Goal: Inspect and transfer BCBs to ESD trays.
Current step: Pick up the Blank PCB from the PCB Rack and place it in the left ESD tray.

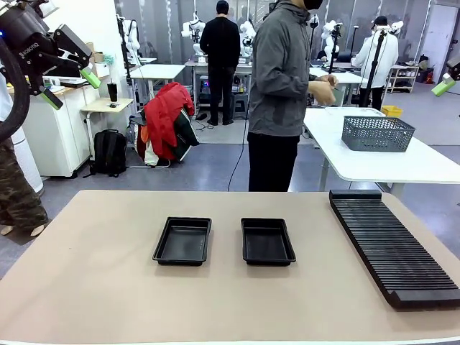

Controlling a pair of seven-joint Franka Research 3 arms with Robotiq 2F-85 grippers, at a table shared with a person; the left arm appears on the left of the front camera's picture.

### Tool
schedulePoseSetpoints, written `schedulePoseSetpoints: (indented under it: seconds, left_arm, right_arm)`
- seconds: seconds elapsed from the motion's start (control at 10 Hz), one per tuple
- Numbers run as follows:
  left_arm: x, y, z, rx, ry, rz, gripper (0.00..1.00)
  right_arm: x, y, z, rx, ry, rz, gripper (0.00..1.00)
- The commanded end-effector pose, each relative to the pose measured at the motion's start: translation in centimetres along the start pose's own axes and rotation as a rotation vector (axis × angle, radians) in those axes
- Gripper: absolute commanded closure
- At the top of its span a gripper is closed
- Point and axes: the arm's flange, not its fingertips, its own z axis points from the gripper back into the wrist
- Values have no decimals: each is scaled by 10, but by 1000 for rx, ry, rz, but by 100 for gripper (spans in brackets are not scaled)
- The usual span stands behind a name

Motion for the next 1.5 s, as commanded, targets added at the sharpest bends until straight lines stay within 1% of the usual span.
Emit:
schedulePoseSetpoints:
  seconds: [0.0,1.4]
  left_arm:
    - [0,0,-2,-2,3,1,0]
    - [0,0,-2,-2,3,1,0]
  right_arm:
    - [0,0,0,0,0,0,0]
    - [0,0,0,0,0,0,0]
